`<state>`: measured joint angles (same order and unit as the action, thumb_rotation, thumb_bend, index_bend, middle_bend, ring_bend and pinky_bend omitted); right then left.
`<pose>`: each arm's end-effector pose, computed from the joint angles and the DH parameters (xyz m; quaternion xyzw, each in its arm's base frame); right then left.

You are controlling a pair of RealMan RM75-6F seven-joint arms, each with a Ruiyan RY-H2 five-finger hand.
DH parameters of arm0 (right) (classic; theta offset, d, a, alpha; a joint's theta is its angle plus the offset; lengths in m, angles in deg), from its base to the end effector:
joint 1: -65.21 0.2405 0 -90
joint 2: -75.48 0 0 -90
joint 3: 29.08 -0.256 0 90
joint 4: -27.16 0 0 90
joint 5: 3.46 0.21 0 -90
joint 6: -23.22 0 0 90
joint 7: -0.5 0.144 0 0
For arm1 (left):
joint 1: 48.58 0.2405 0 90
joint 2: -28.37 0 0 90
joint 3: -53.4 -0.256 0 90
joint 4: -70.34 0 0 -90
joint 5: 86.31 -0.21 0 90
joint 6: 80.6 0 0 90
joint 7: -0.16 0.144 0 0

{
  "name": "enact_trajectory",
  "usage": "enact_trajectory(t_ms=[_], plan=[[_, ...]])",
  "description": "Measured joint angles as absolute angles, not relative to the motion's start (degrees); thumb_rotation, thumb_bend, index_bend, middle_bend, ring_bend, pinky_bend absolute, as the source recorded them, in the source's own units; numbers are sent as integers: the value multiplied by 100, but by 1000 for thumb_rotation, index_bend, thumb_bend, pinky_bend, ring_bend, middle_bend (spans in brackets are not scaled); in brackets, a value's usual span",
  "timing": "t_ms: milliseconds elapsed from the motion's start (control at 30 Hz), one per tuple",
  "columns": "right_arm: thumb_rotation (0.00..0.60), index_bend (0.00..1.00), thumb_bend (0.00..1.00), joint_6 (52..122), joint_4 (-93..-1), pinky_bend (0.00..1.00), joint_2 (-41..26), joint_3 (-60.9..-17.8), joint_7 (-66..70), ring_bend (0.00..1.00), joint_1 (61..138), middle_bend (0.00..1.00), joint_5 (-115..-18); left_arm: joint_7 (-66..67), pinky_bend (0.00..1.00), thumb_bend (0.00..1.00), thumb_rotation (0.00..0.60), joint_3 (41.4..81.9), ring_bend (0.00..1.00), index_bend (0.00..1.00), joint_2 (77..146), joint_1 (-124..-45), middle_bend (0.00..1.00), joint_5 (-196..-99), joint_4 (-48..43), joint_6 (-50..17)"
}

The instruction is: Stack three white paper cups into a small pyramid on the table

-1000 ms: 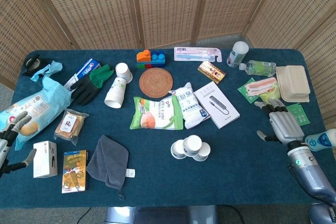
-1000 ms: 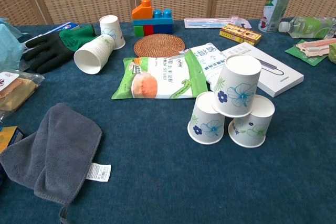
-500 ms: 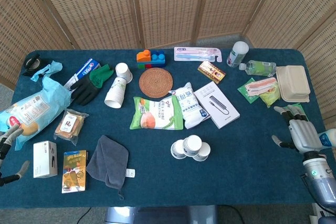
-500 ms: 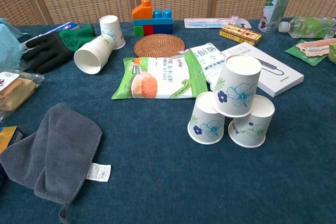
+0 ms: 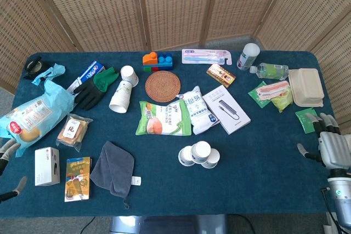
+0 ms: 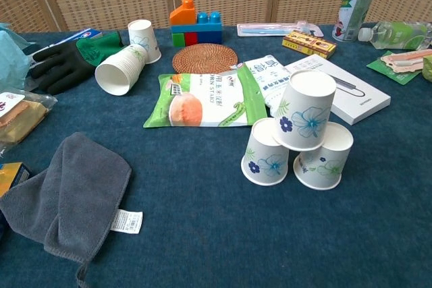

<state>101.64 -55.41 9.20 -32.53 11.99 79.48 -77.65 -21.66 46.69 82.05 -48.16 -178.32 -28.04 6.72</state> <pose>-0.3386 -0.2403 0.1668 0.5506 -0.4332 0.4036 0.5885 -0.3133 0.1155 0.1859 -0.5476 -0.5252 -0.4179 0.4996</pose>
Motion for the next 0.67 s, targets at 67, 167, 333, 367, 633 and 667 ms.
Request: enact_trajectory(t_ms=[67, 167, 333, 367, 633, 667], plan=[[600, 101, 330, 10345, -5423, 0, 802, -3310, 1220, 0, 7852, 162, -7800, -2153, 42, 469, 600, 4668, 0, 0, 8200, -4802, 0, -17857, -2830, 691], [600, 99, 330, 10474, -5287, 0, 696, -3372, 1340, 0, 7757, 158, -7856, -2123, 43, 470, 600, 4668, 0, 0, 8186, -4791, 0, -17873, -2869, 696], [600, 97, 329, 10603, -5105, 0, 586, -3478, 1517, 0, 7651, 157, -7971, -2056, 42, 470, 600, 4688, 0, 0, 8187, -4800, 0, -17880, -2931, 661], [600, 97, 330, 10600, -5086, 0, 574, -3502, 1538, 0, 7640, 157, -7994, -2048, 43, 470, 600, 4693, 0, 0, 8189, -4807, 0, -17874, -2939, 642], [600, 97, 329, 10562, -5065, 0, 537, -3623, 1534, 0, 7610, 157, -8023, -1970, 43, 470, 600, 4759, 0, 0, 8196, -4860, 0, -17843, -3022, 563], [600, 97, 329, 10552, -5062, 0, 529, -3639, 1530, 0, 7603, 157, -8017, -1965, 43, 470, 600, 4765, 0, 0, 8197, -4866, 0, -17838, -3027, 554]])
